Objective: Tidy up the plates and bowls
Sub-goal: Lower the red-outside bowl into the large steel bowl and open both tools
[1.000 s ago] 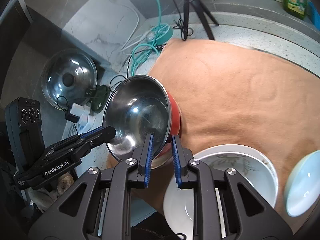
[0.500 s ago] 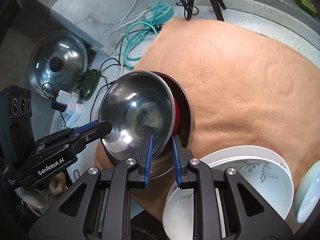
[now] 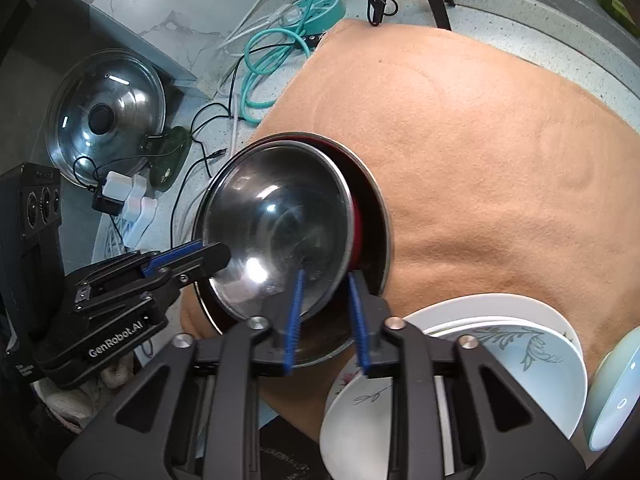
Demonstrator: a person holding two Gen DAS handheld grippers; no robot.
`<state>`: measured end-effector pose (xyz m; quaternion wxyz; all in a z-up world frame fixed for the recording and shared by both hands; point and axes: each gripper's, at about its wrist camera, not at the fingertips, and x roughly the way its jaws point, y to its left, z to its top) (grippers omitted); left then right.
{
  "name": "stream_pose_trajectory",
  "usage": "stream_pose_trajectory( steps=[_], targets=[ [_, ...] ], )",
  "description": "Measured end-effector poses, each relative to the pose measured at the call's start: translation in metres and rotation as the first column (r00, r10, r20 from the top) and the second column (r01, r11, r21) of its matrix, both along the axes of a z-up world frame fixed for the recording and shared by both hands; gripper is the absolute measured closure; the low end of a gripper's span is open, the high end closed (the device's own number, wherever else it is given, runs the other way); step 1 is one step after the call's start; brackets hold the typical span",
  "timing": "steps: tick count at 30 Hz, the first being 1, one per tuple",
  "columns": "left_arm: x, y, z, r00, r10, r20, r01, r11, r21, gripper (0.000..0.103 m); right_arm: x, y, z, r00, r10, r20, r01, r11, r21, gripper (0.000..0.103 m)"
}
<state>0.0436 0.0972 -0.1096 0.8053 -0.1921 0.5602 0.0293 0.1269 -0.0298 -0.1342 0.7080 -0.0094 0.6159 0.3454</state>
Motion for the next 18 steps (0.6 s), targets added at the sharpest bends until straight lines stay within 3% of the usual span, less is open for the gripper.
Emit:
stream_pose_trajectory(
  steps=[2,5,18],
  targets=[
    [0.0018,-0.0010,0.0002,1.000,-0.006,-0.006,0.006,1.000,0.009,0.091,0.0000,0.0021,-0.0001,1.000,0.007,-0.008,-0.007,1.000,0.002,0.064],
    [0.0032,0.0000,-0.0005,1.000,-0.003,-0.013,0.003,1.000,0.003,0.091,-0.0009,0.0046,0.0004,1.000,0.013,-0.001,-0.013,1.000,-0.006,0.061],
    [0.0011,0.0048,0.0058,1.000,0.011,0.008,-0.011,1.000,-0.002,0.091,0.0047,0.0002,0.0009,0.999,-0.003,-0.037,0.004,1.000,0.022,0.059]
  ],
)
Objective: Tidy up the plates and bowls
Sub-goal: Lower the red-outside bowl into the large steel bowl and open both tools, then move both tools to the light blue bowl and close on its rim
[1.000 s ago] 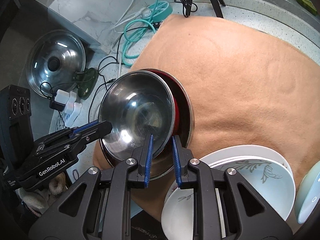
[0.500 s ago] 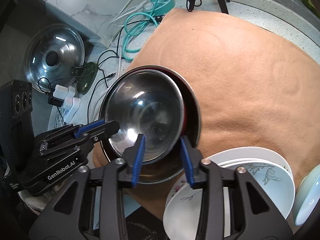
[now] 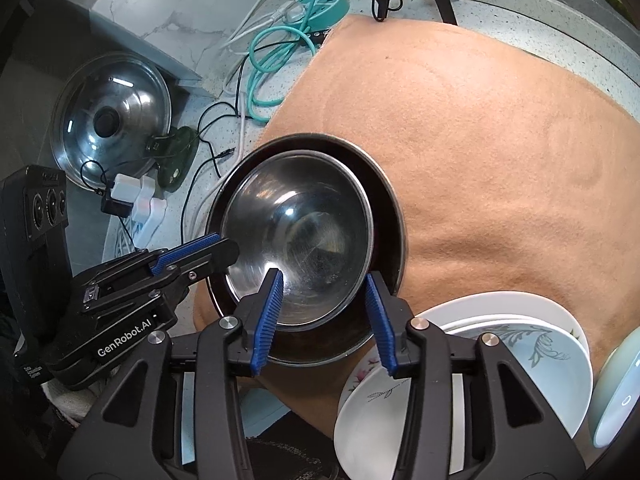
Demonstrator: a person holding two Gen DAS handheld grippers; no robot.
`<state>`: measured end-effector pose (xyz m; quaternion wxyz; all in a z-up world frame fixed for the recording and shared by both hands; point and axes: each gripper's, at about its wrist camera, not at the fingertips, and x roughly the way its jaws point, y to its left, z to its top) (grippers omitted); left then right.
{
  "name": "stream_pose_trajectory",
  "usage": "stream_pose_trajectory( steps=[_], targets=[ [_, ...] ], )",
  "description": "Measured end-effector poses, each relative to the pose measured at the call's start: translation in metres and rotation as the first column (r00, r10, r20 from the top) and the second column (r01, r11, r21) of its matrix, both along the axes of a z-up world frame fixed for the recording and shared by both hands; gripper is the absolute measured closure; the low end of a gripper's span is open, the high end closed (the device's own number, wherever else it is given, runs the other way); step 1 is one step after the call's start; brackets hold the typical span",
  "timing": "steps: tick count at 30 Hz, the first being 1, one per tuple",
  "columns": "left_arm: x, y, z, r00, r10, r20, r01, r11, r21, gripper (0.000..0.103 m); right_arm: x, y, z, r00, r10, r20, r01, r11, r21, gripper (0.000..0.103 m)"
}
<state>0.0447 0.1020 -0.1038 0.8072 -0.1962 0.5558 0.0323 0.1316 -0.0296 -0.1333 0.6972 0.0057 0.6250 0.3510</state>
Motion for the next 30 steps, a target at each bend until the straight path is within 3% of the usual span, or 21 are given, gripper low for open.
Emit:
stream_pose_trajectory(
  steps=[17,27,30],
  targets=[
    [0.003,-0.027,0.038,0.991,-0.072,0.111,0.075,0.997,-0.030,0.091,-0.006,-0.047,0.037,0.995,-0.076,0.070,0.072,0.995,0.065,0.058],
    [0.017,-0.084,0.040,0.971,-0.195,0.138,0.209,0.973,-0.095,0.090,-0.016,-0.130,0.055,0.966,-0.222,0.133,0.209,0.972,0.106,0.056],
    [0.022,-0.104,0.039,0.961,-0.238,0.137,0.253,0.962,-0.100,0.090,-0.017,-0.161,0.058,0.947,-0.286,0.148,0.272,0.956,0.108,0.051]
  ],
)
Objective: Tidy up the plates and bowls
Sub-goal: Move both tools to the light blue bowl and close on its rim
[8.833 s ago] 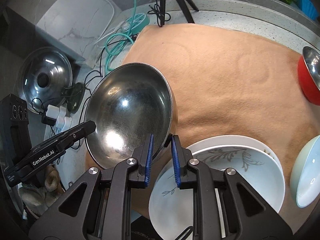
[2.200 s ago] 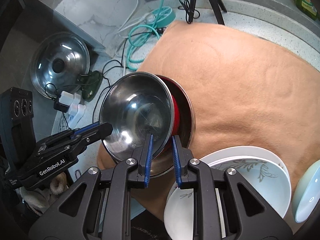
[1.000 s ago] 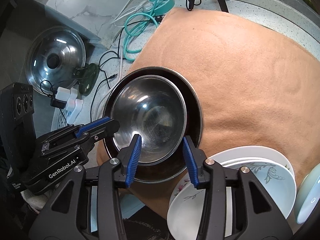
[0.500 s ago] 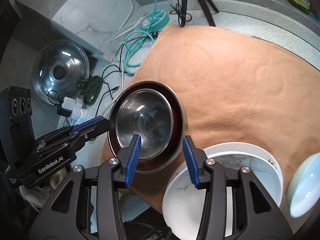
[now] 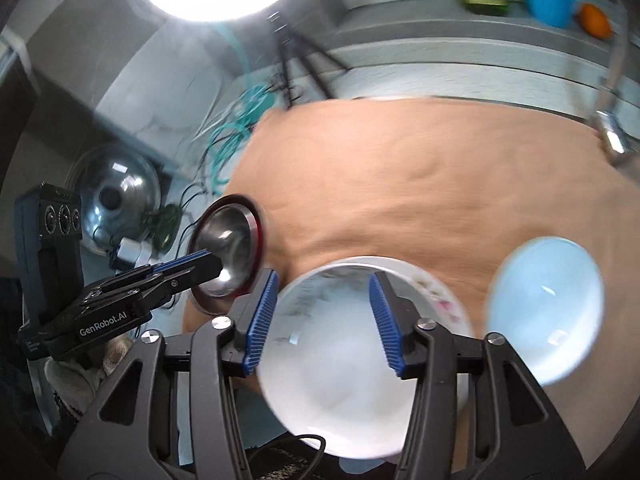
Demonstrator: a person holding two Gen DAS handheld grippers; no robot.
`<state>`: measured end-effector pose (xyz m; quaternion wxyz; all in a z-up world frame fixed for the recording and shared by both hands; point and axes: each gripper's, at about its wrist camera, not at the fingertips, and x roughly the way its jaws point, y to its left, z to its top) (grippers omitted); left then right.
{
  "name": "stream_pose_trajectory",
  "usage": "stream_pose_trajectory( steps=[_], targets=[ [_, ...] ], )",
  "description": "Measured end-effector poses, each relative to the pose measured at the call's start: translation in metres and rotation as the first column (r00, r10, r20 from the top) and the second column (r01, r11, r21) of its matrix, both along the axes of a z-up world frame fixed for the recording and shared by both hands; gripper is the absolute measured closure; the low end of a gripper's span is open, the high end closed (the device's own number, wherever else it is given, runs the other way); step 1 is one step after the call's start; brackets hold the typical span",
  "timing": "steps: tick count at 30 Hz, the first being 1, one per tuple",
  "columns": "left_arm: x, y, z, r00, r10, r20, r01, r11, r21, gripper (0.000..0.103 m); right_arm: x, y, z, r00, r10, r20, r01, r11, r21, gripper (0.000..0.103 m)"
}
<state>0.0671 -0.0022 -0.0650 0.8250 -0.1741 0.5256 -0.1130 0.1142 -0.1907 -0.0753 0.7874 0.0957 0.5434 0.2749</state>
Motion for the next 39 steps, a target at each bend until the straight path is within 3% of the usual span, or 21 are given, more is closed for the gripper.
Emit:
stream_pose_trajectory(
  steps=[11,20,27,39],
  targets=[
    [0.023,-0.073,-0.010,0.989,-0.146,-0.012,0.145,0.988,-0.047,0.090,-0.003,-0.110,-0.003,0.973,-0.231,0.025,0.232,0.971,-0.057,0.051],
    [0.052,-0.129,-0.033,0.970,-0.235,-0.061,0.232,0.971,-0.057,0.090,-0.003,-0.177,-0.034,0.931,-0.362,-0.038,0.359,0.931,-0.070,0.051],
    [0.067,-0.152,-0.048,0.959,-0.260,-0.110,0.255,0.965,-0.062,0.090,-0.001,-0.196,-0.057,0.909,-0.403,-0.105,0.402,0.915,-0.035,0.052],
    [0.072,-0.169,-0.061,0.951,-0.277,-0.134,0.275,0.961,-0.039,0.090,0.005,-0.196,-0.077,0.909,-0.383,-0.162,0.387,0.922,-0.009,0.076]
  ],
)
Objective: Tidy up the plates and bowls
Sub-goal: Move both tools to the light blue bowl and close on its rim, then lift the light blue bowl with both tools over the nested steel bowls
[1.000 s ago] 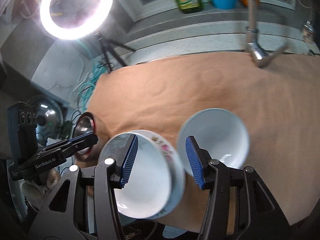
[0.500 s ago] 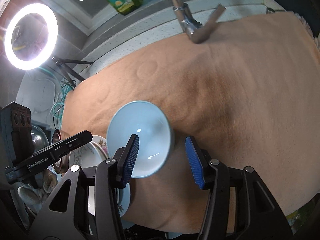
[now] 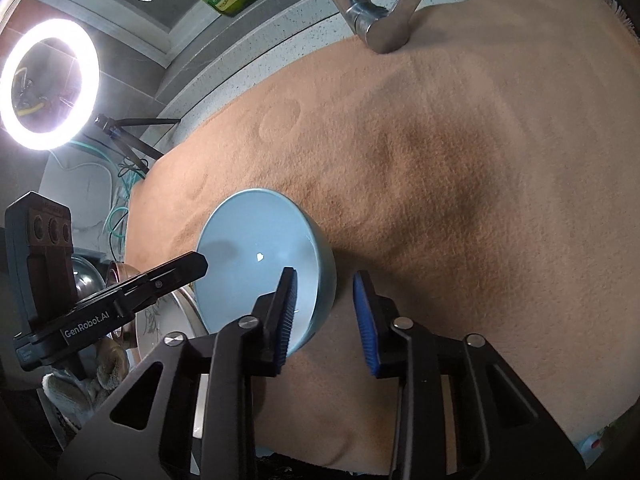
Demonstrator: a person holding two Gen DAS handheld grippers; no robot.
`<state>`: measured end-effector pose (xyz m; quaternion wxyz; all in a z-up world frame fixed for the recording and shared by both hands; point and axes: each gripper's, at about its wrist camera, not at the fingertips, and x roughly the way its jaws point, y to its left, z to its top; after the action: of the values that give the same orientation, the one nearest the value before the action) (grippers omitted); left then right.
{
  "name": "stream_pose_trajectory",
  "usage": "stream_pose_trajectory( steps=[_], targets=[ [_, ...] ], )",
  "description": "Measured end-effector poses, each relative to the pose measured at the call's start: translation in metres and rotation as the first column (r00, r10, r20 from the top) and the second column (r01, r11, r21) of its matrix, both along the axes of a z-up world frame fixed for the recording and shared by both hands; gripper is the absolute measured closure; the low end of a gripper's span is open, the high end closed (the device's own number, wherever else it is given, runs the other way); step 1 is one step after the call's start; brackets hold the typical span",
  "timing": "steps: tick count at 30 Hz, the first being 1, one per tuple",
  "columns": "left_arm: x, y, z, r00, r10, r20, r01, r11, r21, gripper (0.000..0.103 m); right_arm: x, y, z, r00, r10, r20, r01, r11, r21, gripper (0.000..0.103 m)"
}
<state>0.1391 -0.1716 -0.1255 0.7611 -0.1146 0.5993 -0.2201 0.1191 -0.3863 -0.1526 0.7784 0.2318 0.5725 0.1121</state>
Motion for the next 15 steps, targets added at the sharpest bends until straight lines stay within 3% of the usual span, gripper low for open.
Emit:
stream_pose_trajectory(
  steps=[5,15],
  targets=[
    [0.0007,-0.0007,-0.0027,1.000,-0.004,-0.002,0.004,1.000,0.008,0.090,0.0015,0.0012,-0.0047,1.000,0.005,-0.011,-0.005,1.000,0.012,0.087],
    [-0.0022,0.0013,-0.0017,1.000,0.006,-0.001,-0.006,1.000,0.002,0.090,-0.0008,0.0039,-0.0008,1.000,0.002,-0.016,-0.002,1.000,0.011,0.090]
  ],
)
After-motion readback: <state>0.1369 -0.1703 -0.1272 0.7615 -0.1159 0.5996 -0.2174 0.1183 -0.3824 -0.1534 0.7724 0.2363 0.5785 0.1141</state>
